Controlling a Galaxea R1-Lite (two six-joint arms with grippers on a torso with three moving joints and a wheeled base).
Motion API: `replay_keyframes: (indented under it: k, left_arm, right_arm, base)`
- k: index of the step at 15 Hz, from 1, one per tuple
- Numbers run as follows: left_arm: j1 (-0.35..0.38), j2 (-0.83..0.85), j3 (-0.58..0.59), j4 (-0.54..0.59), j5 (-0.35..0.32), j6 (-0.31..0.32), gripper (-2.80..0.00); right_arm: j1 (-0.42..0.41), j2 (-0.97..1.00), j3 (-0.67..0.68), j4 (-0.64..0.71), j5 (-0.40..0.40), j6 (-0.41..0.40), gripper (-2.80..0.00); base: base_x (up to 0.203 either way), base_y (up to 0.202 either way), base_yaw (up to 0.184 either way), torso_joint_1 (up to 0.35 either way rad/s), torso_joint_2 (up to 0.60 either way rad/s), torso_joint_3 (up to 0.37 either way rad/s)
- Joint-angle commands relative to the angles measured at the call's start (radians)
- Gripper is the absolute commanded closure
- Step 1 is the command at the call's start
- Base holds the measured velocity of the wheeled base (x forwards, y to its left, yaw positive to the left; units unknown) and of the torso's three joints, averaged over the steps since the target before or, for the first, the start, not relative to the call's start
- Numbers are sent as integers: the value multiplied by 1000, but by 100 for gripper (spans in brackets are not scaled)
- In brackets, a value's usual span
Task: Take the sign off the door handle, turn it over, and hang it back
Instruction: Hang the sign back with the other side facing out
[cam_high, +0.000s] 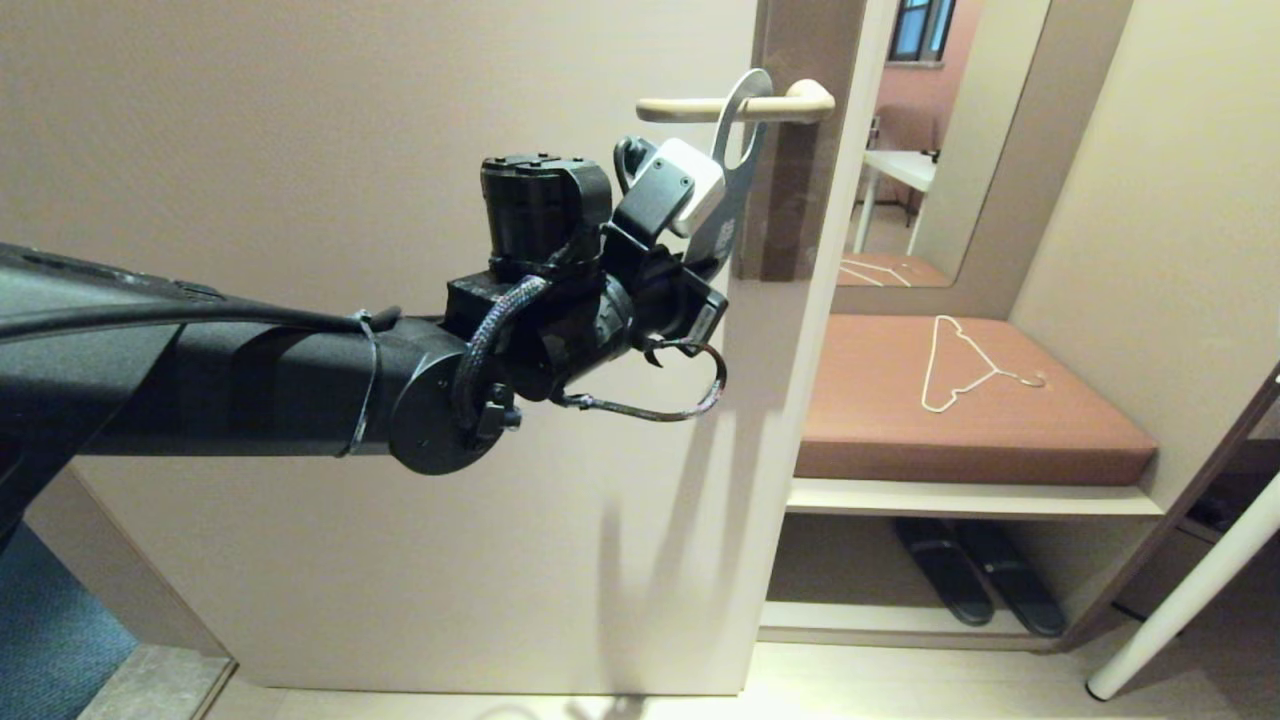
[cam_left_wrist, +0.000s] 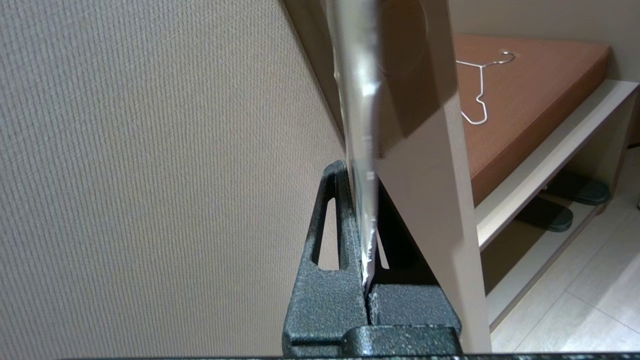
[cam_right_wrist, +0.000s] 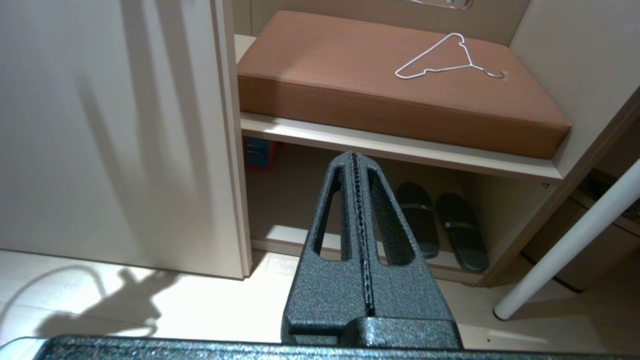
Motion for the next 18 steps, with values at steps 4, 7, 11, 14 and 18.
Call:
replay_keyframes:
  k: [4, 7, 11, 14, 18]
  left_arm:
    - [-17, 27, -59, 14, -1, 0, 0]
    - [-38, 26, -57, 14, -1, -1, 0]
    - [-61, 24, -51, 13, 1, -4, -280]
    - [-76, 15, -51, 8, -2, -8, -280]
    - [-89, -21, -18, 8, -4, -9, -280]
  right_arm:
    - [0, 0, -1, 0, 1, -1, 0]
    - [0, 0, 0, 0, 1, -1, 0]
    - [0, 0, 1, 0, 1, -1, 0]
    - [0, 0, 1, 0, 1, -1, 0]
    - [0, 0, 1, 0, 1, -1, 0]
  base:
    - [0, 0, 0, 0, 0, 0]
    - [0, 0, 0, 0, 0, 0]
    - [0, 0, 0, 0, 0, 0]
    - [0, 0, 0, 0, 0, 0]
    - [0, 0, 0, 0, 0, 0]
